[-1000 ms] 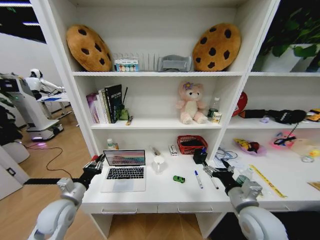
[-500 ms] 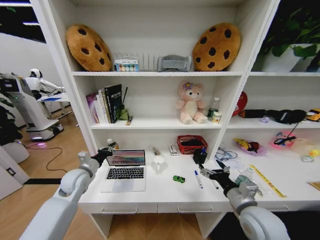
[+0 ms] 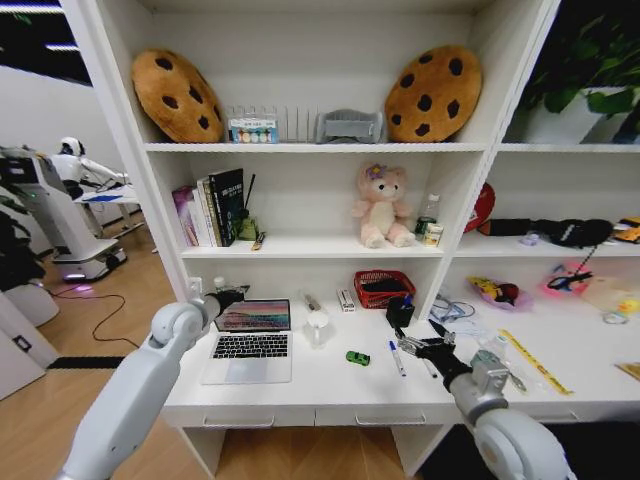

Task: Organize the objects on the table.

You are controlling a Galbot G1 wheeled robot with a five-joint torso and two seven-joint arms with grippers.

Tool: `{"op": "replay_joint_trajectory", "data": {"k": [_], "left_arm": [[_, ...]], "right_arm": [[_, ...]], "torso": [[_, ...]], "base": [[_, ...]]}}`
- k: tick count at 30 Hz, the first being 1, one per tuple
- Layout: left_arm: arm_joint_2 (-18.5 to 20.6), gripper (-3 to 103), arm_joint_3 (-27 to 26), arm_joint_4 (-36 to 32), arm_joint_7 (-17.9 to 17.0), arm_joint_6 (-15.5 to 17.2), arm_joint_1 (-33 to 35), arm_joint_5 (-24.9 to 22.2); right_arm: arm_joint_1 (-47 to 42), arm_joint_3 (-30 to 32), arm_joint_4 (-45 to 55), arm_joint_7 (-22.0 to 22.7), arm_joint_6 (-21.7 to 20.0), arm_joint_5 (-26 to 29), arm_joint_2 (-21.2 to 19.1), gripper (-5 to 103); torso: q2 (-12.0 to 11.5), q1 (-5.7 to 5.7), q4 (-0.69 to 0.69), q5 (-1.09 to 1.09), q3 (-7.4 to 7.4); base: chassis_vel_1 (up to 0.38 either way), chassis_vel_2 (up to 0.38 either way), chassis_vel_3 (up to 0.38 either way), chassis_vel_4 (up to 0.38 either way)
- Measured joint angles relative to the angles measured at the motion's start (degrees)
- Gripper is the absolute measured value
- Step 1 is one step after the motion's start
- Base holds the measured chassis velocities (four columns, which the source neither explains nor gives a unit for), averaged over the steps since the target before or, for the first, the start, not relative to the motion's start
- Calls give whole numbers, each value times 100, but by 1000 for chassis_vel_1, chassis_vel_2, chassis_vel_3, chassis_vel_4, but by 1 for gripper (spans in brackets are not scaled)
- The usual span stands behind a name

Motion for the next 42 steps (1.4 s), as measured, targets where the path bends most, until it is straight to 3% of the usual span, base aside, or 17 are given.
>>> {"op": "replay_joint_trajectory", "data": {"k": [7, 22, 27, 35, 42], "left_arm": [[48, 0, 187, 273, 26, -11, -190, 13], [442, 0, 261, 83, 397, -41, 80, 205], [624, 0, 42, -147, 675, -49, 434, 407], [877, 0, -228, -514, 785, -52, 903, 532], [1077, 0, -631, -1143, 974, -57, 1873, 864]], "right_arm": [[2, -1, -18, 9, 11, 1, 12, 100], [-3, 0, -17, 19, 25, 0, -61, 100], [13, 0, 2, 25, 24, 0, -89, 100], [-5, -2, 29, 26, 24, -6, -49, 100], [-54, -80, 68, 17, 32, -95, 28, 100]], "torso": [[0, 0, 0, 0, 0], [0, -1, 0, -1, 0], [0, -1, 0, -1, -1], [0, -1, 1, -1, -1], [0, -1, 1, -1, -1]], "base": [[0, 0, 0, 0], [0, 0, 0, 0], [0, 0, 0, 0], [0, 0, 0, 0], [0, 0, 0, 0]]}}
